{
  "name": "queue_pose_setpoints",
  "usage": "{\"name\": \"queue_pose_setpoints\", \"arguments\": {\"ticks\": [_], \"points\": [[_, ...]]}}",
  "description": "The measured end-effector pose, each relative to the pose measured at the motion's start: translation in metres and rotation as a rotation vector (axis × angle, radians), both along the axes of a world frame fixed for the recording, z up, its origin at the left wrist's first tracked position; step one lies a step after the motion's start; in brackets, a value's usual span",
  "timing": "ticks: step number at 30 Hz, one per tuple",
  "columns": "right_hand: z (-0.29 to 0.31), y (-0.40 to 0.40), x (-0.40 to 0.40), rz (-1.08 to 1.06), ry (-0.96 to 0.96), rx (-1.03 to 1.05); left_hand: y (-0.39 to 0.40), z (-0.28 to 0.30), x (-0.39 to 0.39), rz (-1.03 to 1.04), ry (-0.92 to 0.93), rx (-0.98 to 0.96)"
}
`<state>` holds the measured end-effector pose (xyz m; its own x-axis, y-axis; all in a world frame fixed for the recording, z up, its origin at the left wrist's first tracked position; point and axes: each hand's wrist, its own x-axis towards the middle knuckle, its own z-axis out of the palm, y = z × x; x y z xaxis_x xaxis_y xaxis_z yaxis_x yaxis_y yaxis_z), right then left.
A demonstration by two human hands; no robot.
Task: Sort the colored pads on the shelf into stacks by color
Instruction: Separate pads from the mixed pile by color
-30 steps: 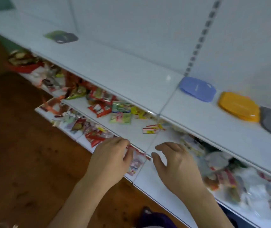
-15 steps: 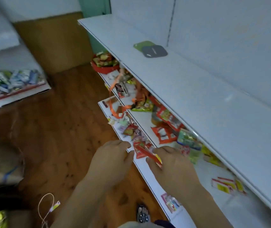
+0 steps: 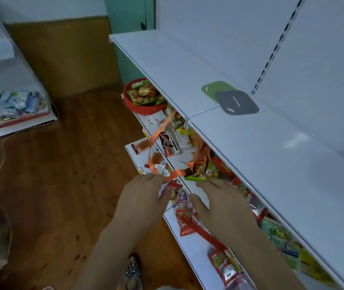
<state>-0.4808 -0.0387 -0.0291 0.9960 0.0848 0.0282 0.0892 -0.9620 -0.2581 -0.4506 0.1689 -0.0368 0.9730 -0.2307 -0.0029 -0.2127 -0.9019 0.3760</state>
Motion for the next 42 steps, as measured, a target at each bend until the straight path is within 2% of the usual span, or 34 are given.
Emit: {"name": "queue_pose_setpoints", "arguments": {"ticks": [8,17,23,26,32,38,42], "points": [[0.017,0.042,0.082,-0.201,-0.179,0.114,0.036,0.023,0.129,-0.151,-0.106,-0.039],[0.02,0.019,0.178,-0.49,-0.362,0.095,-0.009,0.041,0.255,-0.344,-0.172,-0.046],[0.02,-0.019,0.224,-0.707,-0.303,0.093,-0.059,0.055,0.326,-0.443,-0.178,-0.063],[0.02,-0.033,0.239,-0.843,-0.172,0.074,-0.084,0.047,0.358,-0.458,-0.145,-0.042],[0.024,-0.036,0.25,-1.105,-0.032,0.027,-0.121,0.029,0.394,-0.471,-0.192,0.023],[0.039,-0.018,0.269,-1.382,0.085,0.15,-0.145,0.037,0.414,-0.593,-0.106,0.161],[0.043,-0.023,0.279,-1.499,0.139,0.241,-0.149,0.042,0.428,-0.648,-0.024,0.177]]}}
